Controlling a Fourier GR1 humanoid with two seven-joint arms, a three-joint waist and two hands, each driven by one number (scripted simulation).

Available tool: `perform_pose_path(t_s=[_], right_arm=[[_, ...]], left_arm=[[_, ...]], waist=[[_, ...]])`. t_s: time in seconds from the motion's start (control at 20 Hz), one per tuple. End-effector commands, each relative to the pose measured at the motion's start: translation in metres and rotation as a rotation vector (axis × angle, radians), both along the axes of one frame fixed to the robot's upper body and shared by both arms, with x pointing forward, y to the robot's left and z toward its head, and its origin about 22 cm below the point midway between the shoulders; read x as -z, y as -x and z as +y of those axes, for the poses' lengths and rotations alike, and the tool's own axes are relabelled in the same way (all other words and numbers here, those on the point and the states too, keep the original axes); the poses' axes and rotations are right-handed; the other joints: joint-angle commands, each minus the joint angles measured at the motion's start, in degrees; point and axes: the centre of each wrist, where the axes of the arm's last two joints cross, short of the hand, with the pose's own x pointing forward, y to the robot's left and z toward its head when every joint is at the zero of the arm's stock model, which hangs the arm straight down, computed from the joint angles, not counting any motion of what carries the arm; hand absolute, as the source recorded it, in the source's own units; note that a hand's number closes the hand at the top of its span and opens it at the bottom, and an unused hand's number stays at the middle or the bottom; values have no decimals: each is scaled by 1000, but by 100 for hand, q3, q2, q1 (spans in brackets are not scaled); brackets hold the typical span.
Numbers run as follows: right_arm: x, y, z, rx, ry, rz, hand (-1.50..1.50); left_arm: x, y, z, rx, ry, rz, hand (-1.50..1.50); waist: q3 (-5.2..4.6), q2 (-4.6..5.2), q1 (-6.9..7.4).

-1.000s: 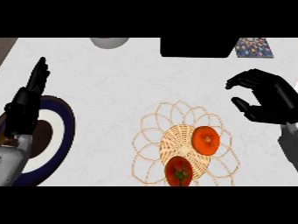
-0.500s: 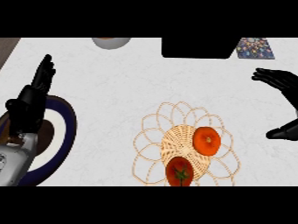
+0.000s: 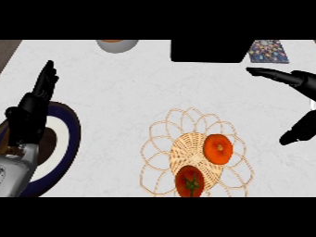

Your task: Pick the squash from the placemat and place it in the bowl

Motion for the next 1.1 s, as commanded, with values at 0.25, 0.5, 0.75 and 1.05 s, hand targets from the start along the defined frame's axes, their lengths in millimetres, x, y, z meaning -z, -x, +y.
perform_pose_path(t_s=[0.25, 0.5, 0.75, 1.05], right_arm=[[11, 6, 61, -235, 203, 31, -150], [-6, 14, 104, -306, 299, 28, -150], [26, 21, 99, -307, 470, 56, -150], [41, 22, 125, -252, 568, 60, -150]], left_arm=[[6, 0, 14, -38, 0, -6, 0], [12, -1, 0, -35, 3, 10, 0], [-14, -5, -3, -26, 1, 11, 0], [-4, 11, 1, -25, 9, 6, 0]], waist=[[-6, -19, -149], [-8, -29, -176], [-2, -27, -135], [-4, -25, -117]])
